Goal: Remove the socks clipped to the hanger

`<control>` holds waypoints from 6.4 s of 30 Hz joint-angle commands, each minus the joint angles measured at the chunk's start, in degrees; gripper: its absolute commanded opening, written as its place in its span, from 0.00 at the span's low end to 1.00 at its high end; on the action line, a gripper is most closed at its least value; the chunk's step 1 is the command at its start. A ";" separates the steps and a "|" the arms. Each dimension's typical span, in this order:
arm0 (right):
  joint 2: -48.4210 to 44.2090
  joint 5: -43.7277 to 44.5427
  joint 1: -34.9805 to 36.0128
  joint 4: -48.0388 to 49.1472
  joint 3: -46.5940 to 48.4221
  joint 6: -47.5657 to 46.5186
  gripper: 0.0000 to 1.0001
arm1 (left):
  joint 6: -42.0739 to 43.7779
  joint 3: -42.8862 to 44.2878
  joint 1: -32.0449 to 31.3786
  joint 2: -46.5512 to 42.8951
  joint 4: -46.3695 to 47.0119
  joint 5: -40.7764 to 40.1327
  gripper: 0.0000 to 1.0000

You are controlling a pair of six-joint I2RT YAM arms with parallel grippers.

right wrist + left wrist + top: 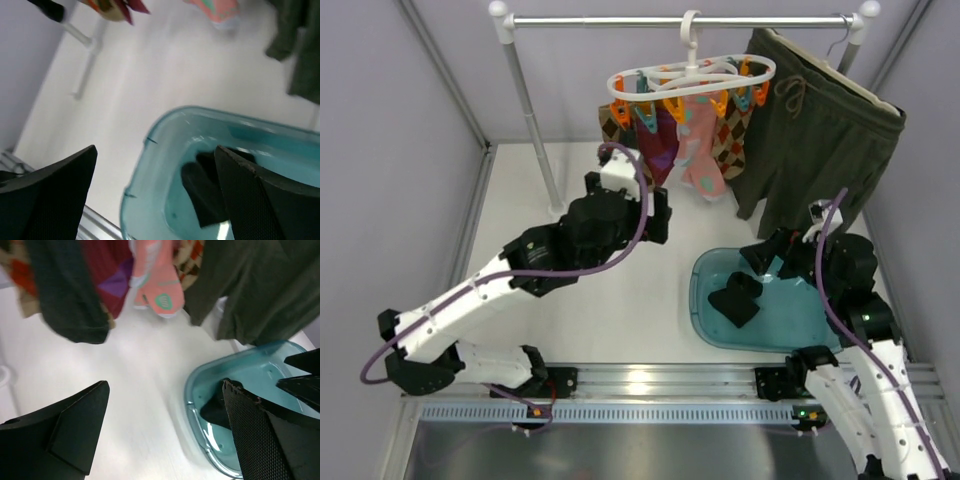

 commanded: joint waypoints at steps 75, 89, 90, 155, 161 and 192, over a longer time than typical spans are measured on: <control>45.34 24.05 45.89 71.92 10.28 -17.78 0.00 | 6.34 40.68 20.29 22.66 -5.38 -6.38 0.04; 17.11 42.76 44.75 -6.52 8.43 1.16 0.00 | 2.30 29.27 20.47 13.79 -5.20 -0.22 0.89; 16.94 43.46 44.66 -9.19 8.34 2.68 0.00 | 2.03 27.08 20.47 12.65 -5.29 -0.14 0.98; 13.94 18.77 38.86 10.22 35.22 -3.54 0.99 | 15.73 -32.27 2.04 -4.87 57.73 -7.15 0.00; 17.55 21.85 38.77 2.58 43.75 -6.18 0.99 | 22.40 -22.89 -5.53 7.17 57.73 -15.94 0.00; 61.40 78.52 56.00 -21.72 87.36 -25.24 0.65 | 48.44 8.78 -9.42 39.53 57.82 -26.68 0.00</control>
